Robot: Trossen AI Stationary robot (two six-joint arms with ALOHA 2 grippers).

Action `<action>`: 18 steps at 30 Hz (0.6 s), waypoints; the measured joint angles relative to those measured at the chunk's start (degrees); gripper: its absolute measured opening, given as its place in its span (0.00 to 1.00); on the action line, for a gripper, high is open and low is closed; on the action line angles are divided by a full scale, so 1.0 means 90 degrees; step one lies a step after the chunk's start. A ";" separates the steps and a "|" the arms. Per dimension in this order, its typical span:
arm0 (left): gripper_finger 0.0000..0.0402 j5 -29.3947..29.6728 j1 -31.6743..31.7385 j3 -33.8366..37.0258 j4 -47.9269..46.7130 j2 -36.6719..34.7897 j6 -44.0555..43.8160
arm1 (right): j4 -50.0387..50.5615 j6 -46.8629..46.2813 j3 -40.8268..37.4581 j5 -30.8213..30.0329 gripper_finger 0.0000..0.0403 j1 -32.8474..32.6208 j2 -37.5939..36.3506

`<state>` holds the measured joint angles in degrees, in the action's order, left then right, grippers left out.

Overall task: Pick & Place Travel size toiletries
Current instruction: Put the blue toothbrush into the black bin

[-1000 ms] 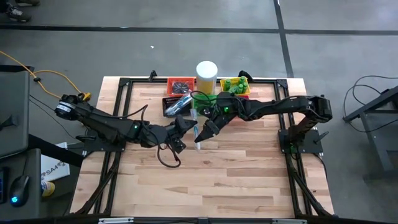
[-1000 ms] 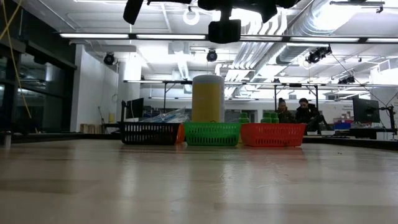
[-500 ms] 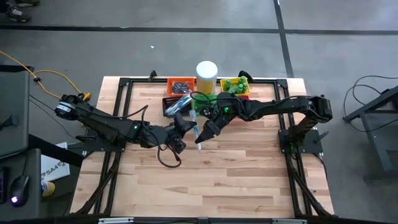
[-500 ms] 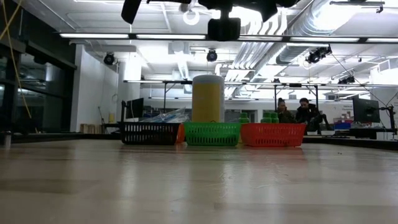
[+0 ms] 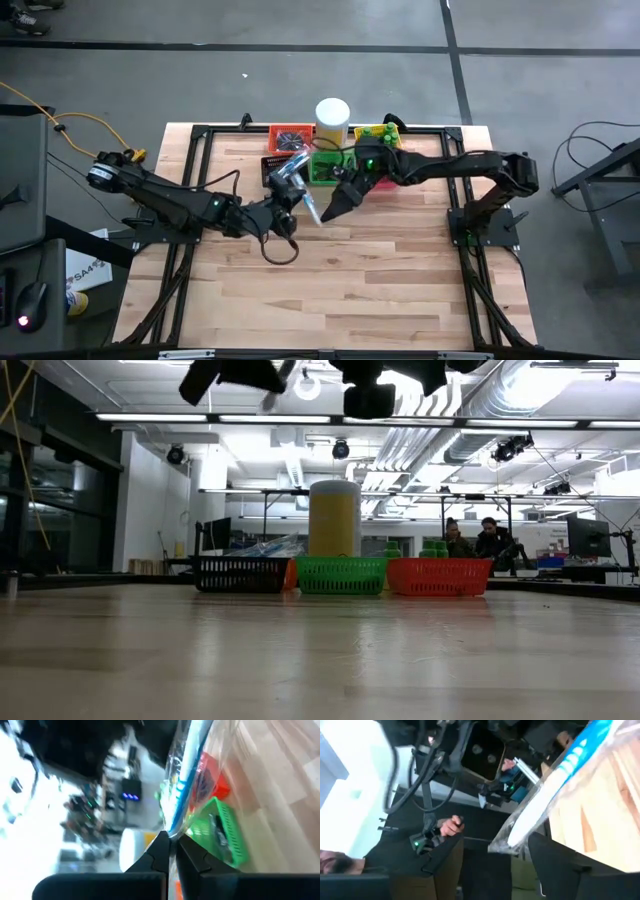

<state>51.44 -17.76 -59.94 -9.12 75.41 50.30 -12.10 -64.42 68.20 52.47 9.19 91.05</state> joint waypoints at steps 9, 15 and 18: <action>0.02 -0.0787 0.0952 0.0003 -0.2016 -0.0124 -0.3942 | 0.0804 0.0785 0.0002 -0.0260 0.53 0.0723 -0.0563; 0.02 -0.1885 0.2092 0.0007 -0.2485 -0.0123 -0.6496 | 0.1177 0.1215 0.0005 -0.0333 0.52 0.1106 -0.0718; 0.02 -0.2590 0.2779 0.0007 -0.2622 -0.0123 -0.7348 | 0.1343 0.1436 0.0005 -0.0331 0.52 0.1223 -0.0759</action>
<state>28.13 7.25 -59.88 -32.72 74.30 -15.83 -0.01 -51.50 68.25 49.48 20.19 84.21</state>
